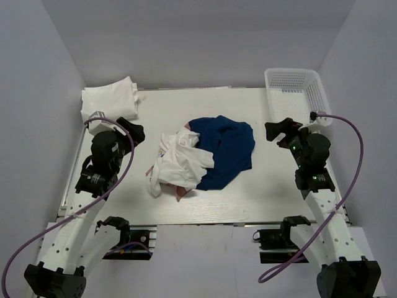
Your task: Fold and stack the t-shirts
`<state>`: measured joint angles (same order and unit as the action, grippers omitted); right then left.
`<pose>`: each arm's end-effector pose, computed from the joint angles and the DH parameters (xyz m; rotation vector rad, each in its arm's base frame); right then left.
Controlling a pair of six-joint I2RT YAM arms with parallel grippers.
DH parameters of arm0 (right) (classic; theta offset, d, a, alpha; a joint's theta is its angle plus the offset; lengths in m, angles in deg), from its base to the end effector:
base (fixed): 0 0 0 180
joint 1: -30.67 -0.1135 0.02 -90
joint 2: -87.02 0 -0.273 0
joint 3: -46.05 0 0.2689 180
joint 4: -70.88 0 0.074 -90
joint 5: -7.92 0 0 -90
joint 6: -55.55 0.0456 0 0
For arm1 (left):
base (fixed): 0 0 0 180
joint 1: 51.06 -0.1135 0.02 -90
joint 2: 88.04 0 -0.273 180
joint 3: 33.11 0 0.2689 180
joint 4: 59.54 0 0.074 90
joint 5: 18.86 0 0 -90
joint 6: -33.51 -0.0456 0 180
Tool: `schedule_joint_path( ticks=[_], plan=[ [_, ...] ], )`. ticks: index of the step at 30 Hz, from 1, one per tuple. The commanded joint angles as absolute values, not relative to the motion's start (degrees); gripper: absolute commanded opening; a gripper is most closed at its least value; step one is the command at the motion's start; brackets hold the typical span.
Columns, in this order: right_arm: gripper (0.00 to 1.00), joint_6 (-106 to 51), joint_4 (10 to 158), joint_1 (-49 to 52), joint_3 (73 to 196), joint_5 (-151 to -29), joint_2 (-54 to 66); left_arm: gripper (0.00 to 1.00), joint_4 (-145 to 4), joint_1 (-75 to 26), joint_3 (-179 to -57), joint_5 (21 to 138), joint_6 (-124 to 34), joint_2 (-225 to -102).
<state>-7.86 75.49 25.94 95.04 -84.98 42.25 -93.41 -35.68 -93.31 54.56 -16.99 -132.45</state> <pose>0.2130 0.0199 0.3247 0.2633 1.5751 0.4669 0.1921 -0.0393 0.3412 -0.5873 1.7974 -0.3855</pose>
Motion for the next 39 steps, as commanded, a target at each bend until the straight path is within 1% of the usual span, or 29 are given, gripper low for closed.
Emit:
schedule_joint_path(
  ticks=[1,4,5,6,9,13,15,19,20,22,24,29,30,31,33,35,39],
  plan=[
    [0.91,-9.31,76.03,26.01,96.65,-86.47,42.02,1.0,-95.55,-35.77,-93.38,52.68,-14.92,-132.43],
    [0.91,-7.37,74.9,26.1,94.54,-84.81,42.55,1.0,-96.17,-35.77,-93.38,54.08,-15.62,-133.13],
    [0.91,-11.03,73.5,26.01,94.28,-85.24,42.81,1.0,-96.17,-35.77,-93.38,54.61,-15.62,-133.13],
    [0.91,-10.89,74.44,26.01,94.36,-80.11,42.9,1.0,-96.17,-35.77,-93.38,54.61,-16.23,-133.13],
    [0.91,-9.92,74.54,26.01,94.1,-72.97,44.92,1.0,-96.78,-35.77,-93.38,54.61,-16.76,-133.13],
    [0.91,-15.01,77.78,25.92,97.15,-72.41,45.45,1.0,-95.29,-35.77,-91.54,54.61,-16.77,-132.52],
    [0.91,-15.02,80.41,25.92,99.45,-73.2,41.6,1.0,-94.76,-35.77,-91.53,55.22,-16.77,-133.04],
    [0.91,-15.29,89.46,25.66,107.1,-81.09,32.2,1.0,-94.76,-35.77,-92.14,55.84,-18.0,-134.62],
    [0.91,-15.37,88.61,25.49,108.06,-87.9,30.35,1.0,-94.76,-35.77,-92.15,55.84,-18.0,-135.24],
    [0.91,-15.37,85.28,25.13,107.46,-93.04,27.63,1.0,-94.76,-35.77,-92.15,55.84,-18.52,-135.24],
    [0.91,-15.02,84.47,24.08,108.51,-95.52,24.37,1.0,-94.76,-35.77,-91.54,55.84,-18.52,-135.24],
    [0.91,-14.5,82.19,18.64,112.1,-96.41,13.48,1.0,-94.14,-35.77,-90.92,55.84,-18.52,-136.38],
    [0.91,-14.67,82.36,15.67,113.68,-94.67,10.24,1.0,-94.14,-35.77,-90.92,55.84,-18.52,-136.38],
    [0.91,-15.19,82.71,14.6,115.78,-94.3,8.64,1.0,-94.14,-35.77,-90.92,55.15,-18.52,-136.99],
    [0.91,-15.37,86.03,11.88,120.52,-91.51,1.45,1.0,-94.14,-35.77,-90.92,54.18,-17.83,-137.53],
    [0.91,-16.08,86.58,8.62,122.3,-89.39,-3.65,1.0,-94.14,-35.77,-90.92,53.65,-17.82,-138.66],
    [0.91,-17.65,89.29,4.66,129.41,-85.25,-14.11,1.0,-94.14,-35.77,-90.92,54.87,-17.82,-139.98]
  ],
)
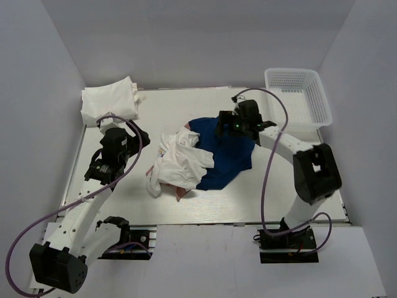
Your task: Fold and stack the t-shirts
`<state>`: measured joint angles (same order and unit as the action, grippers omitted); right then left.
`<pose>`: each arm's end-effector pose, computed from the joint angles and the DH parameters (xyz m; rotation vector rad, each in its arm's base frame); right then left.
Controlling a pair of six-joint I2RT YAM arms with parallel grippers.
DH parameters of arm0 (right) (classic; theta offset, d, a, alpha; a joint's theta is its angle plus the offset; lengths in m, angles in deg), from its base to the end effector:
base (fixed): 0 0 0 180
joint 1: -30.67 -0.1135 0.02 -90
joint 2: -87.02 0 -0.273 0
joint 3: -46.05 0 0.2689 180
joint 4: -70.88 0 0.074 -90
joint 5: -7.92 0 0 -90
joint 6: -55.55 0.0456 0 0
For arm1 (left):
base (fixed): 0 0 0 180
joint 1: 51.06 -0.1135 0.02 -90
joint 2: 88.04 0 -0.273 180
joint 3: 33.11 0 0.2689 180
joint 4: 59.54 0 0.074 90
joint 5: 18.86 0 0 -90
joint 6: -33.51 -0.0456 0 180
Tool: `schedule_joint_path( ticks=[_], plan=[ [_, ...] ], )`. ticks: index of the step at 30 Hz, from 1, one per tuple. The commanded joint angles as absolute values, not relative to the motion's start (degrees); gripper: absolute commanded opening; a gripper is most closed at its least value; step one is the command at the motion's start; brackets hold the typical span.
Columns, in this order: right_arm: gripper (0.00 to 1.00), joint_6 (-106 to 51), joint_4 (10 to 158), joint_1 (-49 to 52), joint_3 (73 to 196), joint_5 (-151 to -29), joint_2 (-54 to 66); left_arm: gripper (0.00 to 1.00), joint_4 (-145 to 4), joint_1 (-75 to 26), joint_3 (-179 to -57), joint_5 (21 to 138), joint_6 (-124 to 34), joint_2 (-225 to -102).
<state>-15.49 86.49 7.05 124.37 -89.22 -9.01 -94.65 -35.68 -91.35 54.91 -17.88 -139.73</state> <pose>0.3683 0.1673 0.2377 -0.1634 2.1954 0.5588 0.2168 -0.0464 0.3021 -0.5838 1.9760 -0.2929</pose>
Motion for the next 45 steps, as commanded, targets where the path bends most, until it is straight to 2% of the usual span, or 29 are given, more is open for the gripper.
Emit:
schedule_joint_path(
  ticks=[1,5,7,9,10,11,16,19,22,24,27,31,38,41,45],
  plan=[
    [0.91,-18.7,89.65,2.57,131.17,-82.37,-15.27,1.0,-94.14,-35.77,-90.92,54.88,-17.82,-140.51],
    [0.91,-18.72,94.75,-0.18,137.23,-74.97,-23.52,1.0,-94.67,-35.24,-90.92,54.88,-17.82,-140.52],
    [0.62,-18.36,96.33,-0.79,139.17,-73.83,-25.47,1.0,-94.67,-35.24,-90.92,54.35,-17.82,-140.52],
    [0.3,-17.84,96.25,-0.97,139.27,-73.38,-24.61,1.0,-95.2,-35.24,-90.92,54.35,-17.82,-140.52],
    [0.05,-17.66,93.81,-1.06,139.01,-73.03,-23.56,1.0,-95.2,-35.24,-90.92,53.83,-17.3,-140.52],
    [0.0,-18.01,92.92,-1.23,138.23,-72.33,-19.98,1.0,-95.81,-35.24,-90.92,53.82,-17.29,-140.52],
    [0.0,-21.78,89.13,-1.15,138.92,-73.64,-10.11,1.0,-96.34,-35.24,-91.44,53.82,-17.29,-141.04],
    [0.0,-24.95,86.41,-0.8,139.1,-79.44,-2.64,1.0,-96.34,-35.24,-91.96,54.97,-16.77,-141.04],
    [0.0,-28.63,81.49,-0.27,139.01,-77.78,4.3,1.0,-96.87,-35.24,-91.97,55.49,-16.77,-141.04],
    [0.0,-32.05,85.31,0.25,146.86,-76.12,6.51,1.0,-96.87,-35.24,-91.97,56.01,-16.15,-140.43],
    [0.0,-33.47,87.01,0.87,149.19,-74.97,5.81,1.0,-96.87,-35.24,-91.97,56.02,-16.15,-139.91],
    [0.0,-37.95,90.27,3.32,163.5,-63.32,0.12,1.0,-96.87,-35.24,-91.97,55.41,-16.15,-139.9],
    [0.0,-42.7,91.41,10.26,179.32,-54.84,-10.62,1.0,-98.01,-35.24,-93.11,54.27,-16.15,-141.04],
    [0.0,-42.88,91.42,14.66,182.16,-53.7,-14.49,1.0,-99.24,-35.24,-95.22,54.26,-16.15,-142.45],
    [0.0,-43.24,84.83,20.71,178.73,-50.36,-17.9,1.0,-98.63,-35.24,-95.75,54.26,-16.15,-143.15]
  ],
)
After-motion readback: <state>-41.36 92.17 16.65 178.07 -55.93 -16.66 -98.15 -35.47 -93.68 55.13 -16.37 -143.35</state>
